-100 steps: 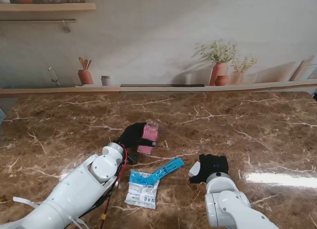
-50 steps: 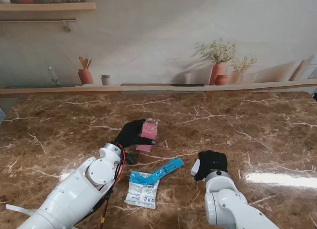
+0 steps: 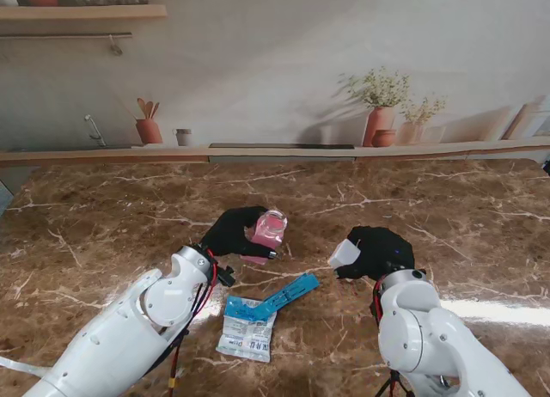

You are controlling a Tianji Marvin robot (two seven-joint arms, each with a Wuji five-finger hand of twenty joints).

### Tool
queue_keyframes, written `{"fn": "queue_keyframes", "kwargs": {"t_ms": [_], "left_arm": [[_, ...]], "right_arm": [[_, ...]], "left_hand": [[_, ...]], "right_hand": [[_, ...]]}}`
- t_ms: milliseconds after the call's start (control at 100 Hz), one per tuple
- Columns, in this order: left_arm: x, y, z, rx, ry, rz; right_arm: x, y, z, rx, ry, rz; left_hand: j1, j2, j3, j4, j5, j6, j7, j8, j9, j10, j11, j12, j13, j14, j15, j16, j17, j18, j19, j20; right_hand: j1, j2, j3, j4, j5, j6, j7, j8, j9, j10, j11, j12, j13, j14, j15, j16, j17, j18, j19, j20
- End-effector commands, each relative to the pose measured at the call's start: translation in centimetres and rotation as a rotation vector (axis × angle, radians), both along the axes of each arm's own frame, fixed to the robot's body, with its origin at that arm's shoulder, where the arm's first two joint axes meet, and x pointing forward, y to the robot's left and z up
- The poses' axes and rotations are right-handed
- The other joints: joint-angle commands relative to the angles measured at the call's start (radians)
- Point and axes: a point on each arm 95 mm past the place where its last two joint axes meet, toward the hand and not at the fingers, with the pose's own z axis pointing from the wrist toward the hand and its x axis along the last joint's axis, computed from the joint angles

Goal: Fill the seasoning bottle

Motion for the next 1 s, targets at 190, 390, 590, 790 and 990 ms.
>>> {"fn": "queue_keyframes", "kwargs": {"t_ms": [190, 390, 590, 790, 990], "left_arm": [[-0.8, -0.8, 0.7, 0.03, -0.031, -0.079], [-1.1, -1.2, 0.8, 0.048, -0.042, -0.113], [-1.3, -1.4, 1.0, 0.056, -0.048, -0.125], [-1.3, -1.6, 1.0, 0.059, -0.051, -0.133], [-1.4, -1.7, 1.1, 0.068, -0.061, -0.142]], "right_arm": [[0.7, 0.7, 3.9, 0.078, -0.075, 0.086], [1.3, 1.9, 5.6, 0.115, -0.119, 0.175], [1.9, 3.2, 5.8, 0.124, -0.128, 0.253], [2.3, 4.3, 5.5, 0.123, -0.101, 0.327], [2.7, 5.2, 5.2, 0.121, -0.088, 0.374]], "left_hand": [[0.233, 0.265, 0.297, 0.083, 0.336, -0.217, 0.248, 0.023, 0.136, -0.11, 0.146, 0.035, 0.092, -0.027, 0.059, 0.059, -0.015, -0.047, 0.021, -0.005], [0.233, 0.263, 0.297, 0.084, 0.336, -0.218, 0.25, 0.027, 0.138, -0.111, 0.149, 0.036, 0.095, -0.027, 0.059, 0.062, -0.012, -0.052, 0.022, -0.004], [0.232, 0.26, 0.302, 0.083, 0.337, -0.217, 0.254, 0.032, 0.141, -0.107, 0.154, 0.04, 0.101, -0.027, 0.064, 0.069, -0.008, -0.062, 0.026, 0.0], [0.232, 0.256, 0.308, 0.082, 0.339, -0.213, 0.257, 0.038, 0.144, -0.104, 0.157, 0.045, 0.106, -0.024, 0.068, 0.077, -0.003, -0.067, 0.031, 0.006], [0.23, 0.256, 0.311, 0.08, 0.338, -0.213, 0.258, 0.043, 0.146, -0.102, 0.159, 0.049, 0.105, -0.02, 0.07, 0.083, -0.003, -0.072, 0.033, 0.01]], "right_hand": [[0.174, 0.145, 0.189, 0.06, 0.026, -0.09, 0.14, -0.003, 0.082, -0.072, 0.057, -0.001, 0.01, -0.004, -0.047, -0.023, -0.017, 0.016, -0.025, -0.019], [0.172, 0.158, 0.199, 0.068, 0.021, -0.084, 0.116, -0.008, 0.067, -0.07, 0.044, -0.017, -0.005, -0.007, -0.074, -0.034, -0.032, 0.014, -0.052, -0.017], [0.172, 0.152, 0.203, 0.067, 0.019, -0.082, 0.106, -0.004, 0.06, -0.071, 0.042, -0.022, -0.012, -0.009, -0.085, -0.038, -0.036, 0.012, -0.067, -0.012], [0.171, 0.151, 0.207, 0.069, 0.017, -0.08, 0.089, 0.003, 0.05, -0.074, 0.042, -0.024, -0.021, -0.011, -0.094, -0.041, -0.046, 0.009, -0.083, -0.007], [0.17, 0.15, 0.208, 0.069, 0.017, -0.08, 0.08, 0.012, 0.047, -0.075, 0.043, -0.026, -0.023, -0.014, -0.097, -0.042, -0.047, 0.008, -0.09, 0.001]]}}
